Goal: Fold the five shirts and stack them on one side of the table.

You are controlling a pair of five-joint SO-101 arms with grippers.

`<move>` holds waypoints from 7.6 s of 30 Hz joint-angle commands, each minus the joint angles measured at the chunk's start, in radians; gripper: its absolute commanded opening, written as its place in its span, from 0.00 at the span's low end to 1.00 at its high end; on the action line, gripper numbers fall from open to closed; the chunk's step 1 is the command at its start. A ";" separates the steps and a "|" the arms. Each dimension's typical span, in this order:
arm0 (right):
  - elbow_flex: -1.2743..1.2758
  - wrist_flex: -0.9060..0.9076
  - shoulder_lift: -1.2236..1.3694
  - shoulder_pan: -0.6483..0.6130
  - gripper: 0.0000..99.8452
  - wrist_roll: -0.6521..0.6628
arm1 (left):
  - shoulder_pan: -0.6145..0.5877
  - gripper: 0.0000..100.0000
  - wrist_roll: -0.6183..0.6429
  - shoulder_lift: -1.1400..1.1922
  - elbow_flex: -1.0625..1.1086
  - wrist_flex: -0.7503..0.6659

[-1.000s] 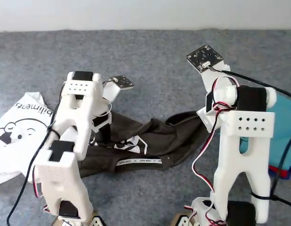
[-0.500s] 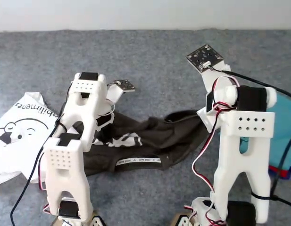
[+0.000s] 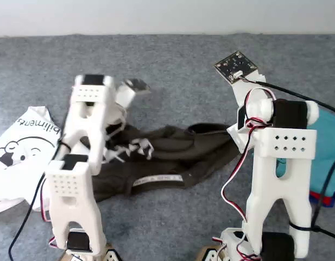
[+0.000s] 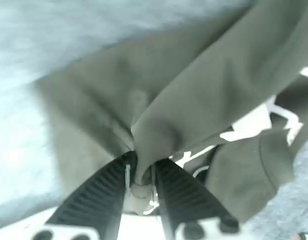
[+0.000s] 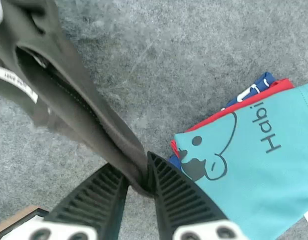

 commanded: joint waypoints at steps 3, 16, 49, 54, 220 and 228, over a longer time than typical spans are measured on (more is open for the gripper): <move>-0.009 -0.042 -0.033 0.097 0.01 0.092 | -0.057 0.01 -0.006 -0.178 -0.067 0.021; -0.270 -0.054 -0.035 0.114 0.01 0.135 | -0.018 0.02 -0.006 -0.577 -0.068 0.021; -0.015 0.031 -0.130 0.010 0.01 0.129 | 0.198 0.18 0.097 -0.505 0.486 -0.278; 0.017 0.031 -0.162 0.012 0.01 0.129 | 0.204 0.18 0.098 -0.324 0.318 -0.270; 0.006 -1.573 0.486 0.028 0.01 0.577 | -0.129 0.02 -0.106 -0.103 -0.257 -0.394; 0.006 -1.049 0.386 0.051 0.01 0.474 | -0.133 0.02 -0.127 -0.104 -0.260 -0.023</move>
